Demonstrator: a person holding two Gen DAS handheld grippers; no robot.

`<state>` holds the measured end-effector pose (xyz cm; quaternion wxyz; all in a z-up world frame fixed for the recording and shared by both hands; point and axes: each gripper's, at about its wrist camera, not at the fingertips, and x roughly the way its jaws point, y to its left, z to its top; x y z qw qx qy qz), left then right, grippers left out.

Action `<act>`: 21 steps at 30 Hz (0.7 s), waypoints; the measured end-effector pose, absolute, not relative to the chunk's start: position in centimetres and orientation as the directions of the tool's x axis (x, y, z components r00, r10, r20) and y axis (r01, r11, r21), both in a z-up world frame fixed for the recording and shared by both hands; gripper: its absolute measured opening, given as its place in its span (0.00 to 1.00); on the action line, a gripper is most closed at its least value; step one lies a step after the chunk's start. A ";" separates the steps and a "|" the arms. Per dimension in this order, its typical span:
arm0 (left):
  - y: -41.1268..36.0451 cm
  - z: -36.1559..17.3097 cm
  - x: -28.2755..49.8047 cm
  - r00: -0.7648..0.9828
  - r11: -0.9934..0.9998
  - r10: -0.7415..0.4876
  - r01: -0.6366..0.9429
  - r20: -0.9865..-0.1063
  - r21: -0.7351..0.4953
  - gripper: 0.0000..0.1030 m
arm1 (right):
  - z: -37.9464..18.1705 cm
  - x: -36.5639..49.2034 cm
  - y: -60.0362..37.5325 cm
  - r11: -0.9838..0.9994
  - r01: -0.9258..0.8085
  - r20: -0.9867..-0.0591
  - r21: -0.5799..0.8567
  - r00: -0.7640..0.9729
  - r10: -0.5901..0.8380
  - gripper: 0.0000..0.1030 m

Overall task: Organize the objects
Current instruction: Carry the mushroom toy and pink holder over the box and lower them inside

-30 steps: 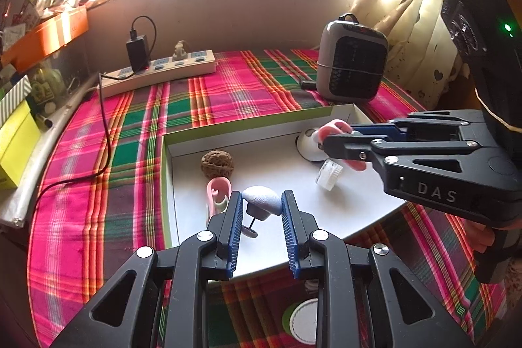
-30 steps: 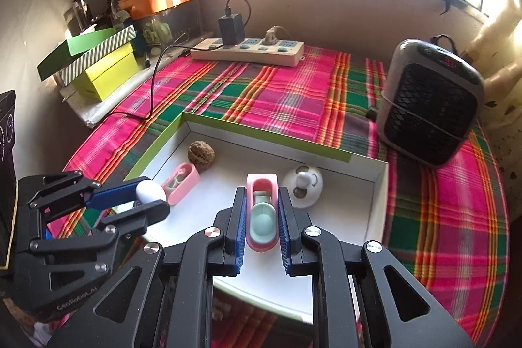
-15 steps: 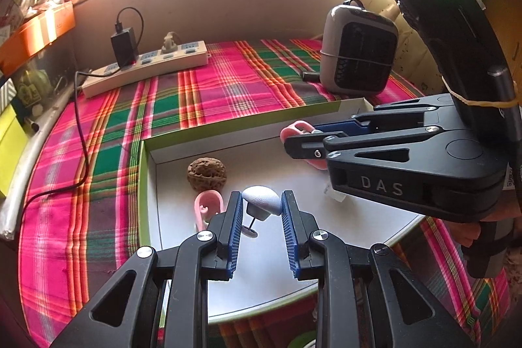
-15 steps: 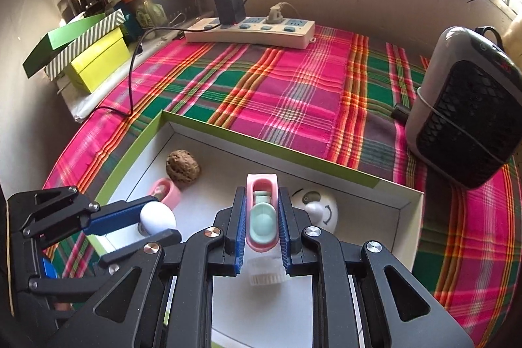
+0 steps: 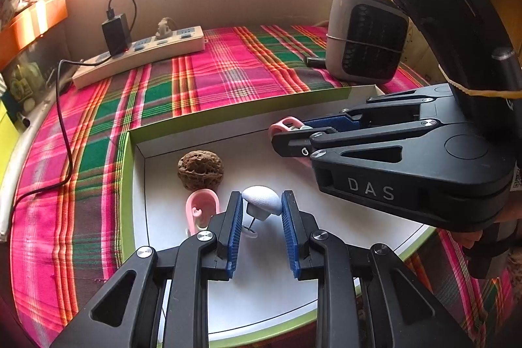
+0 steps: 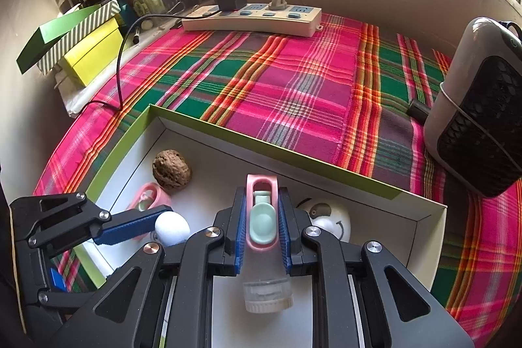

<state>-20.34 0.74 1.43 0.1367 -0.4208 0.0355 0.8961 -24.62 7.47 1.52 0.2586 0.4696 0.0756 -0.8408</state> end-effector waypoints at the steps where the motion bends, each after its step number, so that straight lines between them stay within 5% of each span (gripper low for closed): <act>1: 0.8 1.4 -20.4 -0.607 -0.960 0.216 -0.275 -0.765 -0.053 0.21 | 1.5 -24.7 7.5 -0.855 0.506 -0.829 0.116 -0.424 -0.363 0.18; 21: 1.2 1.0 -20.6 -0.601 -0.959 0.210 -0.279 -0.771 -0.043 0.22 | 1.1 -25.2 6.9 -0.857 0.507 -0.842 0.096 -0.418 -0.341 0.18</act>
